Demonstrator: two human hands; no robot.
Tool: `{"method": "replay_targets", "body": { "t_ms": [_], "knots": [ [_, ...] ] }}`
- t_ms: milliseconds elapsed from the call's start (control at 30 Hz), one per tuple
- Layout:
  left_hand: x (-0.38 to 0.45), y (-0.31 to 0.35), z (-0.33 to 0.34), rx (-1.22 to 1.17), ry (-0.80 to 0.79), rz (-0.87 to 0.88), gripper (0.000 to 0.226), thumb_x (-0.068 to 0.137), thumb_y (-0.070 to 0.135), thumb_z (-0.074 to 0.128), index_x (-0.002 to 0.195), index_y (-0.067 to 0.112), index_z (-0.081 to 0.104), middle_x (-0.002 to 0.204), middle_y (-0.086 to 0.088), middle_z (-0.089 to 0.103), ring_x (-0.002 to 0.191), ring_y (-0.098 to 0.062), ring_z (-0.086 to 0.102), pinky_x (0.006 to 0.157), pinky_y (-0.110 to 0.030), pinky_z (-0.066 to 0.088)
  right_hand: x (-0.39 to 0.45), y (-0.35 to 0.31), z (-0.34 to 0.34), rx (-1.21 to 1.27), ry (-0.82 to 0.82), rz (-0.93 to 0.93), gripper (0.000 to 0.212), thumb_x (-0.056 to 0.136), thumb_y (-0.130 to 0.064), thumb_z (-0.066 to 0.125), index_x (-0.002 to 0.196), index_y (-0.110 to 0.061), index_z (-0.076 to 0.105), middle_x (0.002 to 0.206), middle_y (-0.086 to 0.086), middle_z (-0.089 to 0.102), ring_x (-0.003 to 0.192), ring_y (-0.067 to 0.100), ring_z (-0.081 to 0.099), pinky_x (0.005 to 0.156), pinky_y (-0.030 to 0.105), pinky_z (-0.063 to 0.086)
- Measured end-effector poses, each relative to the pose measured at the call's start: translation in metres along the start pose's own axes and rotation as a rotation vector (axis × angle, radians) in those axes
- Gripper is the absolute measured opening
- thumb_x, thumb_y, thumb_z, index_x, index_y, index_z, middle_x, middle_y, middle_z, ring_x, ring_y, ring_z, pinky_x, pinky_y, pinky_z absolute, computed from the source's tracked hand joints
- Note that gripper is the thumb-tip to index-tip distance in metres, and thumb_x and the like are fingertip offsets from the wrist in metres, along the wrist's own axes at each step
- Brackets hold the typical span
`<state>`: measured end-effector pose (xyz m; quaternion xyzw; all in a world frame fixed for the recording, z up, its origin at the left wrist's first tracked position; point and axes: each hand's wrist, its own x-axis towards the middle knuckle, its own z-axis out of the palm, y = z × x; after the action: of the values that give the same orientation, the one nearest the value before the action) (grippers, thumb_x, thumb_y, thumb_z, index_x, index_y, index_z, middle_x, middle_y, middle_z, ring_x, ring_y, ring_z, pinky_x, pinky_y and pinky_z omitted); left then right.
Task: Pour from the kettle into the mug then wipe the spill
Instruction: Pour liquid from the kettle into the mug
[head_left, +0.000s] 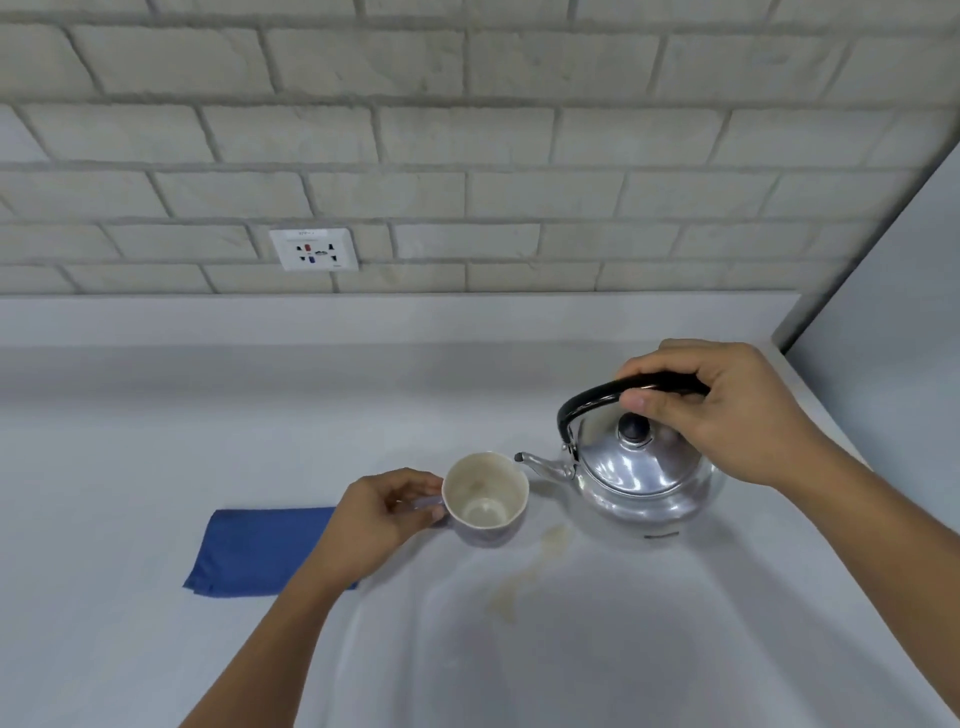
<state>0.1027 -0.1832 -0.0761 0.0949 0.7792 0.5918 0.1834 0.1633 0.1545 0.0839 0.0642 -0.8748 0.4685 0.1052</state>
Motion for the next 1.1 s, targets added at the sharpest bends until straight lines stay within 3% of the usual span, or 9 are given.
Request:
{"method": "replay_targets", "body": {
  "t_ms": [133, 267, 333, 467, 800, 967, 1100],
  "knots": [
    [0.0, -0.006, 0.004, -0.074, 0.058, 0.013, 0.017, 0.083, 0.008, 0.084, 0.093, 0.021, 0.084, 0.095, -0.003, 0.083, 0.09, -0.021, 0.08, 0.078, -0.017, 0.058, 0.0, -0.008, 0.01, -0.061, -0.047, -0.003, 0.016, 0.083, -0.01, 0.08, 0.092, -0.023, 0.081, 0.078, -0.01, 0.072, 0.072, 0.012, 0.071, 0.071, 0.016, 0.051],
    [-0.001, -0.008, 0.005, -0.121, 0.072, 0.02, 0.016, 0.083, 0.004, 0.083, 0.094, 0.016, 0.085, 0.093, -0.004, 0.084, 0.089, -0.021, 0.081, 0.077, -0.015, 0.058, 0.001, -0.017, 0.017, -0.094, -0.093, -0.007, 0.015, 0.083, -0.011, 0.08, 0.092, -0.024, 0.081, 0.081, -0.005, 0.069, 0.074, 0.021, 0.071, 0.076, 0.04, 0.058],
    [-0.001, -0.008, 0.005, -0.133, 0.073, 0.027, 0.017, 0.083, 0.003, 0.083, 0.094, 0.016, 0.085, 0.093, -0.004, 0.084, 0.088, -0.02, 0.081, 0.076, -0.015, 0.058, 0.001, -0.021, 0.018, -0.131, -0.112, -0.026, 0.015, 0.083, -0.014, 0.08, 0.091, -0.026, 0.081, 0.081, -0.004, 0.068, 0.074, 0.023, 0.07, 0.075, 0.045, 0.057],
    [0.0, -0.009, 0.006, -0.149, 0.073, 0.039, 0.017, 0.083, 0.003, 0.083, 0.094, 0.017, 0.085, 0.094, -0.003, 0.084, 0.088, -0.02, 0.081, 0.077, -0.017, 0.059, 0.003, -0.028, 0.019, -0.217, -0.131, -0.06, 0.016, 0.083, -0.015, 0.08, 0.091, -0.029, 0.08, 0.08, -0.007, 0.068, 0.071, 0.016, 0.068, 0.071, 0.036, 0.057],
    [0.0, -0.01, 0.006, -0.153, 0.062, 0.045, 0.017, 0.084, 0.003, 0.082, 0.098, 0.012, 0.084, 0.095, -0.005, 0.083, 0.089, -0.021, 0.08, 0.077, -0.017, 0.059, 0.008, -0.039, 0.021, -0.352, -0.166, -0.122, 0.011, 0.082, -0.024, 0.08, 0.09, -0.033, 0.08, 0.075, -0.007, 0.066, 0.069, 0.015, 0.062, 0.067, 0.039, 0.054],
    [0.0, -0.01, 0.006, -0.135, 0.065, 0.05, 0.016, 0.084, 0.004, 0.083, 0.098, 0.011, 0.083, 0.095, -0.004, 0.083, 0.088, -0.02, 0.08, 0.077, -0.017, 0.059, 0.011, -0.041, 0.022, -0.436, -0.19, -0.145, 0.009, 0.083, -0.028, 0.078, 0.087, -0.036, 0.078, 0.073, -0.01, 0.06, 0.069, 0.014, 0.06, 0.06, 0.025, 0.044],
    [0.0, -0.01, 0.007, -0.13, 0.07, 0.051, 0.015, 0.084, 0.003, 0.083, 0.098, 0.009, 0.083, 0.094, -0.005, 0.083, 0.086, -0.02, 0.08, 0.075, -0.014, 0.057, 0.013, -0.043, 0.022, -0.48, -0.213, -0.15, 0.008, 0.084, -0.029, 0.076, 0.087, -0.036, 0.077, 0.08, -0.012, 0.06, 0.071, 0.013, 0.059, 0.061, 0.025, 0.043]
  ]
}}
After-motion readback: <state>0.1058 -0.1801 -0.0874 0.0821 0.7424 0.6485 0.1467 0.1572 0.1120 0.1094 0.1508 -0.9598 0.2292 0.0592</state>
